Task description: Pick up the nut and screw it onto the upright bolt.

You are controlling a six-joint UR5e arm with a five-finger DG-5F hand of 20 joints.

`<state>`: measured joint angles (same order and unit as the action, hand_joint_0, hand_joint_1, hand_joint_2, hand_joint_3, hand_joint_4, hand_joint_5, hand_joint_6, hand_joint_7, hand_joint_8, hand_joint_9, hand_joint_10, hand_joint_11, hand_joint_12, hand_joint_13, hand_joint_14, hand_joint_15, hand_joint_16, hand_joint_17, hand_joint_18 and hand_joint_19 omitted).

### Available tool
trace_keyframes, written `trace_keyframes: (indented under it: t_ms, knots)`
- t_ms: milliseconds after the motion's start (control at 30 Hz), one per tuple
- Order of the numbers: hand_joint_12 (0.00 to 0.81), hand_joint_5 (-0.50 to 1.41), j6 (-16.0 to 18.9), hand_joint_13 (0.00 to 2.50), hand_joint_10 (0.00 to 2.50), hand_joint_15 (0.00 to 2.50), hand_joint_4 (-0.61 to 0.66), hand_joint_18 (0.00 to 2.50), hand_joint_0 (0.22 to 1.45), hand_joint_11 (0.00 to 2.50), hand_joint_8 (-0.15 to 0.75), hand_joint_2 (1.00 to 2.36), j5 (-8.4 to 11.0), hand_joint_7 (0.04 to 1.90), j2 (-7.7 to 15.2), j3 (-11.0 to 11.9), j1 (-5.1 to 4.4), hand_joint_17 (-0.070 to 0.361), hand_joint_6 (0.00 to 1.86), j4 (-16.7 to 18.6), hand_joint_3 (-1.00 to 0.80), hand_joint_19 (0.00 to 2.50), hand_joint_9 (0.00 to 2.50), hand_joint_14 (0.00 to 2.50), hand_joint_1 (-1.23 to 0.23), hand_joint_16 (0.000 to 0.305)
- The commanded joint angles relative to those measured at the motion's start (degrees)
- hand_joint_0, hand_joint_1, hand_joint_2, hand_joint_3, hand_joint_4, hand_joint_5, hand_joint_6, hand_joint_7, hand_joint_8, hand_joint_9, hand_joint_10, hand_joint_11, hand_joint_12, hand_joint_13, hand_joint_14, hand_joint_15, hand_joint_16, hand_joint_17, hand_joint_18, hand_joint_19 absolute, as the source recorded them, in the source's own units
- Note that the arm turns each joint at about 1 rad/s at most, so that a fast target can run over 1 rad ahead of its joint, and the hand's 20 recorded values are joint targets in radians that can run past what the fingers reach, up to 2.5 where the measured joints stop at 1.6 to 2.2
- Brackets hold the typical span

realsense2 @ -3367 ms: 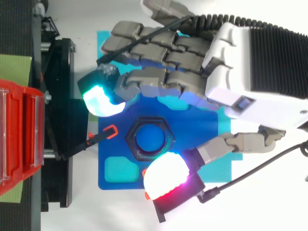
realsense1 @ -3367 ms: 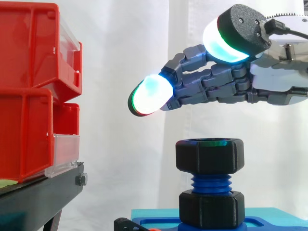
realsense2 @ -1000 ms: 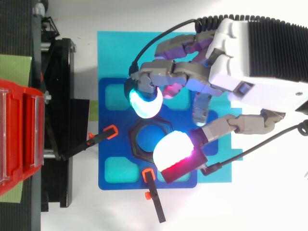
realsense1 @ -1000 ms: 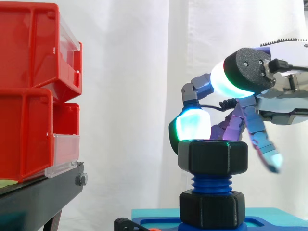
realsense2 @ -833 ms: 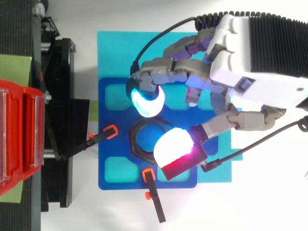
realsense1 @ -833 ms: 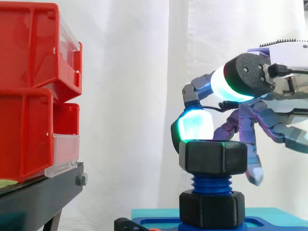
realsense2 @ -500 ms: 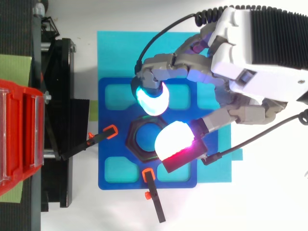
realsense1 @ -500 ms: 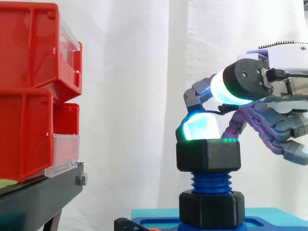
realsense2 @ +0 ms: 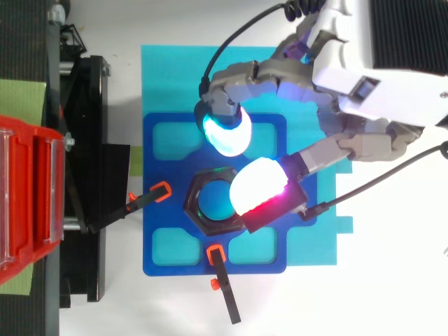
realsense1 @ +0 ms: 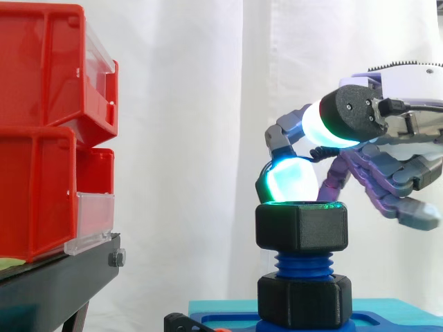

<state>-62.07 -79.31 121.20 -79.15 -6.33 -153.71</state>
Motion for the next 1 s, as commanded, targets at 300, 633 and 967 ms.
trace_keyframes:
  t_ms: [300,633,967]
  knots:
    - [0.301,-0.10,-2.7,0.75,0.01,0.06,0.18,0.50,0.45,0.25,0.288,1.00,-4.01,0.74,0.0,5.9,1.76,0.094,0.50,-5.8,-0.50,0.18,1.29,0.00,-0.34,0.042]
    - [0.321,-0.16,-3.3,0.24,0.00,0.00,0.11,0.00,0.42,0.00,0.232,1.00,-2.69,0.57,0.1,5.9,0.09,0.101,0.50,-5.0,-0.50,0.00,0.60,0.00,-0.34,0.045]
    - [0.337,-0.19,-2.9,0.00,0.00,0.00,0.09,0.00,0.41,0.00,0.198,1.00,-0.67,0.55,0.1,2.8,-1.85,0.112,0.50,-2.6,-0.50,0.00,0.26,0.00,-0.30,0.050]
